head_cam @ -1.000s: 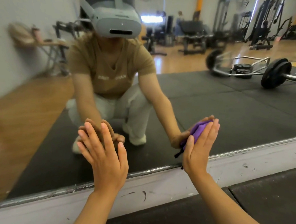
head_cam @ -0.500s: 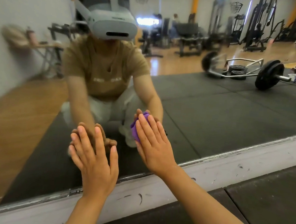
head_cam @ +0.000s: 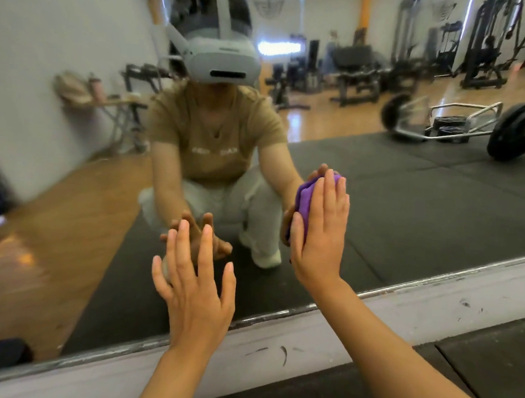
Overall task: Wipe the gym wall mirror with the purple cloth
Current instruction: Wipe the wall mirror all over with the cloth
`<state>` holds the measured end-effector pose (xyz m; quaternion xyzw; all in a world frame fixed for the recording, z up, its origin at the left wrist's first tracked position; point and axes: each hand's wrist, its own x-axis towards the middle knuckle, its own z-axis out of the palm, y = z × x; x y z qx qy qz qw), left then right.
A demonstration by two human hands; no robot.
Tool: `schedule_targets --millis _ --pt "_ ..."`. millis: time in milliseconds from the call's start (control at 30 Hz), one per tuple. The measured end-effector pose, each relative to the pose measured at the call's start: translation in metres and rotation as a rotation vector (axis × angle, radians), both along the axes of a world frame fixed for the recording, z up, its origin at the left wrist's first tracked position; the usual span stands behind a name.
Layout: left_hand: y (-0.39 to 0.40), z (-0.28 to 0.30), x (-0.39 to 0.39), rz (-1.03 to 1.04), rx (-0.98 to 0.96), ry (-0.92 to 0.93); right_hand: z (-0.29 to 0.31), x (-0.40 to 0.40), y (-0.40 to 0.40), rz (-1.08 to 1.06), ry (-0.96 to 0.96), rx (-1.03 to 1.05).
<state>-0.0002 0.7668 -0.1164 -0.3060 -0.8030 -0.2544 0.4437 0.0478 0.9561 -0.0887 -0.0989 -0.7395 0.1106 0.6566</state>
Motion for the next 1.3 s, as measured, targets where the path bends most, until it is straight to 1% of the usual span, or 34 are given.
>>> schedule_targets --millis 67,167,367,500,600,733,900,1100,1300 --pt "-0.006 0.006 -0.001 -0.019 -0.007 -0.005 0.002 -0.010 -0.018 0.009 -0.077 0.145" --pt "-0.017 0.013 -0.003 -0.049 -0.042 -0.009 0.003 -0.017 -0.033 0.035 -0.134 0.270" --pt "-0.032 0.039 0.002 -0.124 -0.072 -0.024 0.014 0.004 -0.021 0.184 -0.208 0.381" --pt "-0.039 0.064 0.005 -0.144 -0.118 -0.085 0.031 0.021 -0.018 0.125 -0.300 0.468" --pt "-0.049 0.088 0.008 -0.165 -0.190 -0.165 0.051 0.033 -0.018 0.123 -0.401 0.472" --pt "-0.066 0.137 0.013 -0.196 -0.279 -0.234 0.101 0.054 -0.031 0.161 -0.584 0.439" --pt "-0.079 0.217 0.024 -0.233 -0.407 -0.185 0.179 0.080 -0.042 0.196 -0.763 0.430" --pt "-0.082 0.330 0.048 -0.247 -0.524 -0.190 0.300 0.109 -0.048 0.289 -0.867 0.465" --pt "-0.067 0.444 0.071 -0.274 -0.523 -0.162 0.408 0.132 -0.040 0.338 -0.906 0.442"
